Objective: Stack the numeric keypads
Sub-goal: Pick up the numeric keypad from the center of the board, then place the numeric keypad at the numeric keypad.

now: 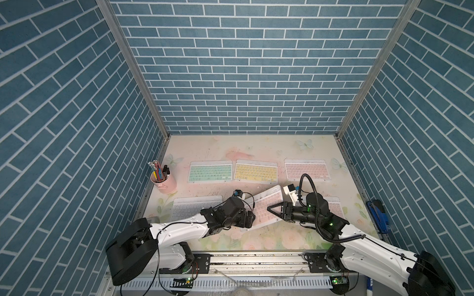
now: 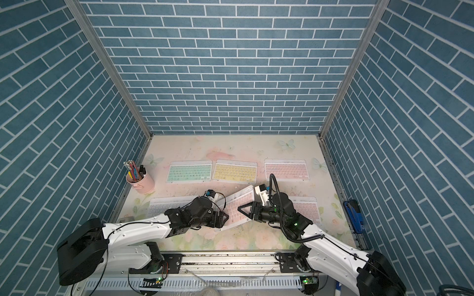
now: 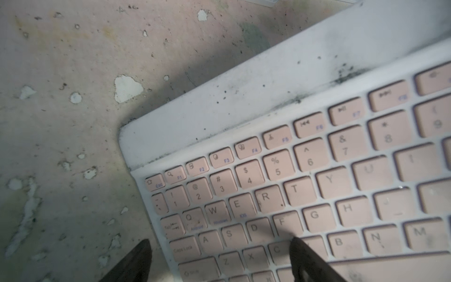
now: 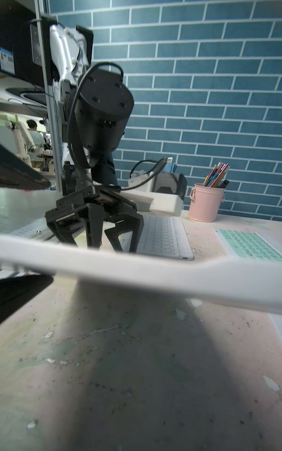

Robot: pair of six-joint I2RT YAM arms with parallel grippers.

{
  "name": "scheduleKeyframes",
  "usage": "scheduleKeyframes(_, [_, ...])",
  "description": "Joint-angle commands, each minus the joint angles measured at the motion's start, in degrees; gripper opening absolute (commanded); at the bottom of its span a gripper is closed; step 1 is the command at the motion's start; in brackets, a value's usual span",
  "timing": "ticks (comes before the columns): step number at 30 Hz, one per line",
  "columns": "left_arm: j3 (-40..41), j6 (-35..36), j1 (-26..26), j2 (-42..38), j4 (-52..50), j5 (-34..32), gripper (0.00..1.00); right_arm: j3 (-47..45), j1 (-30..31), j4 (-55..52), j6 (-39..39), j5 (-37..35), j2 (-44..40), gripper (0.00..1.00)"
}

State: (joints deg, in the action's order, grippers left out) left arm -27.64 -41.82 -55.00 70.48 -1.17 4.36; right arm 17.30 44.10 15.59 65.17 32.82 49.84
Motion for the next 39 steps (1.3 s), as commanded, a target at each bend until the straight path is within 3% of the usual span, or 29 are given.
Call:
scheduleKeyframes(1, [0.12,-0.21,-0.96,-0.8,-1.15,0.5,0.89,1.77,0.57,-3.73,-3.08,0.11,0.34,0.46])
scheduleKeyframes(12, [1.16,-1.48,-0.97,-6.46,-6.3,-6.79,0.9,2.7,-0.2,-12.93,-8.12,-2.41,1.36,0.18])
scheduleKeyframes(16, [1.36,-1.55,-0.97,-7.1,-6.59,-7.56,0.9,2.57,-0.35,-13.21,-9.45,-2.56,3.18,0.0])
scheduleKeyframes(29, [-4.05,-0.52,-0.19,-10.74,-15.15,-11.45,0.91,5.61,-2.1,-12.31,-10.48,-1.84,2.42,0.0])
scheduleKeyframes(39, [-14.81,0.95,3.89,-16.4,-29.32,-14.6,0.91,11.99,-10.37,-10.74,-14.28,1.94,3.35,0.0])
